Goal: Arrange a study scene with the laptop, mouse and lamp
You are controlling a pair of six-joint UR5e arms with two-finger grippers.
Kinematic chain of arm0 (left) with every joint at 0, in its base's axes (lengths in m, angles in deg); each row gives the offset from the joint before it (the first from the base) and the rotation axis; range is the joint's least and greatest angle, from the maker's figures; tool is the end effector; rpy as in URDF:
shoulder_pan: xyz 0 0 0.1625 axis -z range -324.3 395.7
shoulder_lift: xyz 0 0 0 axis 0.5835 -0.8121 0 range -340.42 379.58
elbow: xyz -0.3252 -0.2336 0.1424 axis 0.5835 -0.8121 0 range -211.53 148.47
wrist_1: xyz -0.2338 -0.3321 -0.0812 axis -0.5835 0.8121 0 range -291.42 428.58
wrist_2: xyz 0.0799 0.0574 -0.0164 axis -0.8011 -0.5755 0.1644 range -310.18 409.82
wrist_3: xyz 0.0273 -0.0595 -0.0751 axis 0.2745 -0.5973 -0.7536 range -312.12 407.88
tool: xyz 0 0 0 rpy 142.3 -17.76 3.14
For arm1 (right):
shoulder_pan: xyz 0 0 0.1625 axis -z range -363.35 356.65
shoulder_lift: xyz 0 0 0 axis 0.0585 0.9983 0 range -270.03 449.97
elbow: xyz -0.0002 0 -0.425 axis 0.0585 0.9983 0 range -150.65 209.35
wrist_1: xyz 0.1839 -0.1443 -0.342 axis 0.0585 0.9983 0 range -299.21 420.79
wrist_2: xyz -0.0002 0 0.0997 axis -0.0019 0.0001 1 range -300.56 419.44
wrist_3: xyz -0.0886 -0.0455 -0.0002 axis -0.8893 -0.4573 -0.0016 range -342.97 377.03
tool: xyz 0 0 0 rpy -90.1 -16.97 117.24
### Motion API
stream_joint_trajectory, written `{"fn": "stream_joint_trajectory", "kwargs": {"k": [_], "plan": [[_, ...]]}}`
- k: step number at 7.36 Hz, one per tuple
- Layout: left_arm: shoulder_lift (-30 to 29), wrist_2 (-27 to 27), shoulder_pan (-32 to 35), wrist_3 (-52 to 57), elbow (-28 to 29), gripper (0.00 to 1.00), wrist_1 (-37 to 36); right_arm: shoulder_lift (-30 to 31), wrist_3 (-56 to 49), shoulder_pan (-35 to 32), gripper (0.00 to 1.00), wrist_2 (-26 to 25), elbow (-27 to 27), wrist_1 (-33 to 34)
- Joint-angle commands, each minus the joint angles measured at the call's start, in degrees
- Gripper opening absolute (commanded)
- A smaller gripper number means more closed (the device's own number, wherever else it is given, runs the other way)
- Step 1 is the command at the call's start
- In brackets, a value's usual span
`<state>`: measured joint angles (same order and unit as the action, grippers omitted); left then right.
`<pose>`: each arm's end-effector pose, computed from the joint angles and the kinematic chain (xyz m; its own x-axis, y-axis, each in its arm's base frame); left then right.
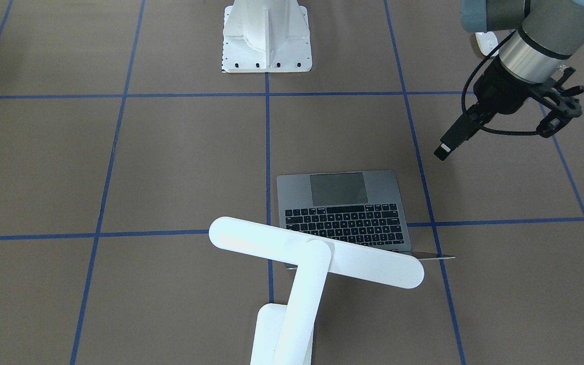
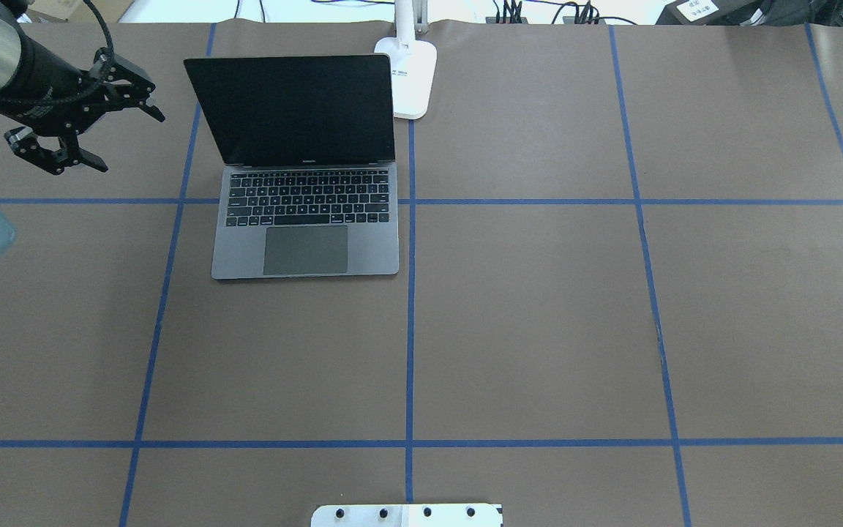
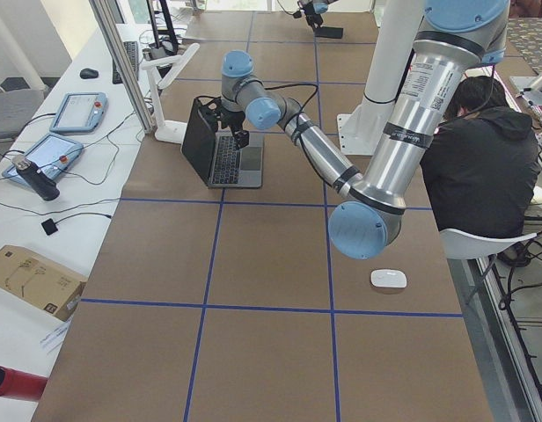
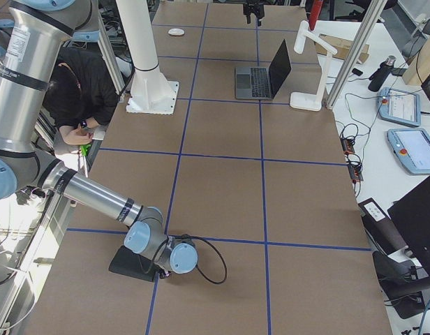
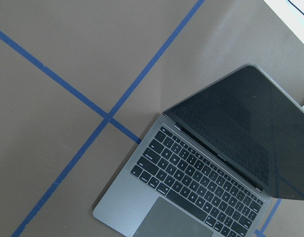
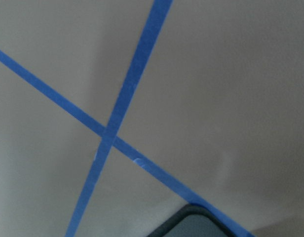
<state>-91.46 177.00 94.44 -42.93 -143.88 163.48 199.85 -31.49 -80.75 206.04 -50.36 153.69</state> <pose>0.2298 -0.5193 0.2682 0.3389 -0.5800 -0.7408 0.4517 0.7910 -0.4127 -0.0052 -0.2531 0.8597 0.2847 -0.3977 0.8722 0.5980 0.7848 0.1626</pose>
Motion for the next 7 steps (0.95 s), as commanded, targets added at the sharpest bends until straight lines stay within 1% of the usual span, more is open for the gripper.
{"fn": "stream_joint_trajectory", "kwargs": {"k": [1,4,7], "plan": [[-0.2,-1.0,-0.6,-0.2,0.0,1.00,-0.1,-0.1,-0.2,-1.3,0.99,-1.8,0.2,0.0],[-0.3,-1.3,-1.4,-0.3,0.0,1.00,-0.1,-1.5,-0.3,-3.3,0.99,-5.2,0.5,0.0],[-0.4,-1.4,-1.5,-0.3,0.0,1.00,-0.1,-1.4,-0.6,-3.6,0.99,-5.7,0.6,1.6]]}}
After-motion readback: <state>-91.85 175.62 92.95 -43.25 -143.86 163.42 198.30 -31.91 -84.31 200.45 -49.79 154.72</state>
